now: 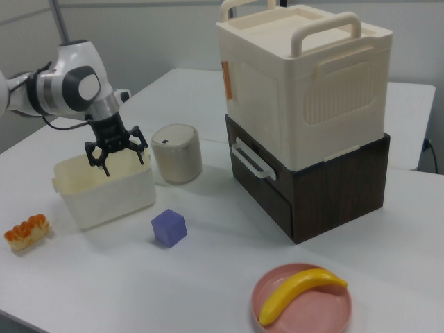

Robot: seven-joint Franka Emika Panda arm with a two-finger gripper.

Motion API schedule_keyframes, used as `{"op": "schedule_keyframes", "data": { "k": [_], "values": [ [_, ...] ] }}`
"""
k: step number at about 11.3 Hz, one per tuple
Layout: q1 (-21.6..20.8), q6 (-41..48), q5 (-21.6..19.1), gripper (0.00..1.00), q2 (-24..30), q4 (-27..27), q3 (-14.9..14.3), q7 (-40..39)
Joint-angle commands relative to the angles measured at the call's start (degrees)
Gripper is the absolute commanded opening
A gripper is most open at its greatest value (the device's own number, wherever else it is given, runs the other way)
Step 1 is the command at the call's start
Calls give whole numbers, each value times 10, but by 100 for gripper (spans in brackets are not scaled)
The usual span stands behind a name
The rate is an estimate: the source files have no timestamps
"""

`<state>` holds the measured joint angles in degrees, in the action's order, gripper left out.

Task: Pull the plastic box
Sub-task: 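Hook the box rim with the gripper and drag the box toward the purple cube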

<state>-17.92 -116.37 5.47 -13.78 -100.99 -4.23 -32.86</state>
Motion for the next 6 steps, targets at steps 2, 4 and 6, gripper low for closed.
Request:
{"op": "schedule_keyframes", "data": {
  "k": [2,4,6],
  "values": [
    [-11,14,-20,100,24,19,9,106],
    [-5,16,-42,100,37,31,9,167],
    [19,17,-44,100,53,33,10,258]
  ]
}}
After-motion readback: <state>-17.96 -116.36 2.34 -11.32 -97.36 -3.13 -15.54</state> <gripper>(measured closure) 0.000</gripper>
